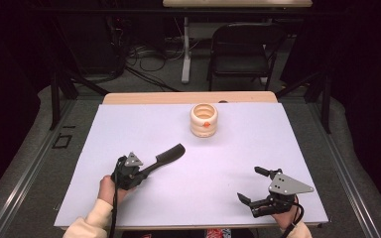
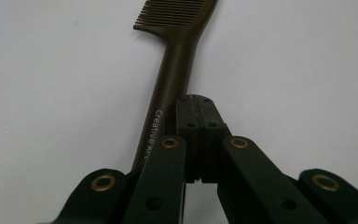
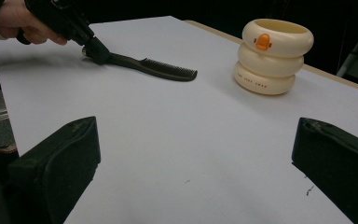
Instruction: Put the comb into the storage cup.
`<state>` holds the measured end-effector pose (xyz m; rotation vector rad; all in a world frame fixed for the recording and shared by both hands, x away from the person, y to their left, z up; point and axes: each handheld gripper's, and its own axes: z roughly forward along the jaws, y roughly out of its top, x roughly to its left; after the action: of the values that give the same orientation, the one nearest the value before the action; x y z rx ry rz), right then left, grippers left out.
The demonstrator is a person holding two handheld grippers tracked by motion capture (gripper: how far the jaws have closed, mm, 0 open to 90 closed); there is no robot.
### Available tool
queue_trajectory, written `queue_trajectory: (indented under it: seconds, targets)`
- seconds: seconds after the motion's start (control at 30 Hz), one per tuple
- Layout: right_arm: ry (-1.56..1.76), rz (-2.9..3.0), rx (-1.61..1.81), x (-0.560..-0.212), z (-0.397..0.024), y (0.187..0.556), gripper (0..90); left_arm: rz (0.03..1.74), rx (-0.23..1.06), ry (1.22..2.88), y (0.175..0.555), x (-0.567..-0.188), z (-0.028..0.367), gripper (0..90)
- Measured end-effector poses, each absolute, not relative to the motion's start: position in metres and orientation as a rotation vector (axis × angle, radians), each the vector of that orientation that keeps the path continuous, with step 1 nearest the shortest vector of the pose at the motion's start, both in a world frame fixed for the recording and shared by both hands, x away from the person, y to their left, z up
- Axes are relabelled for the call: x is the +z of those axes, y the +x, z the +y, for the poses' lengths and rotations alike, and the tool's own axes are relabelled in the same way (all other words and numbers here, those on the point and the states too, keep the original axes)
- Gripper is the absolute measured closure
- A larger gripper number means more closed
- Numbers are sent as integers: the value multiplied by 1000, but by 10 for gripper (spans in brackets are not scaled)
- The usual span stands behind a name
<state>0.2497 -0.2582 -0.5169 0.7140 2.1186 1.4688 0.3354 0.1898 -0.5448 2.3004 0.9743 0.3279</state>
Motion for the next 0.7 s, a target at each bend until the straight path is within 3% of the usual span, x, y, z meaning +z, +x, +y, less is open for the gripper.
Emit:
queue_trajectory:
  seconds: [0.7]
  targets:
    - [709,2122,1475,-517,-258,250,6,995,346,2297,342,-545,196,900]
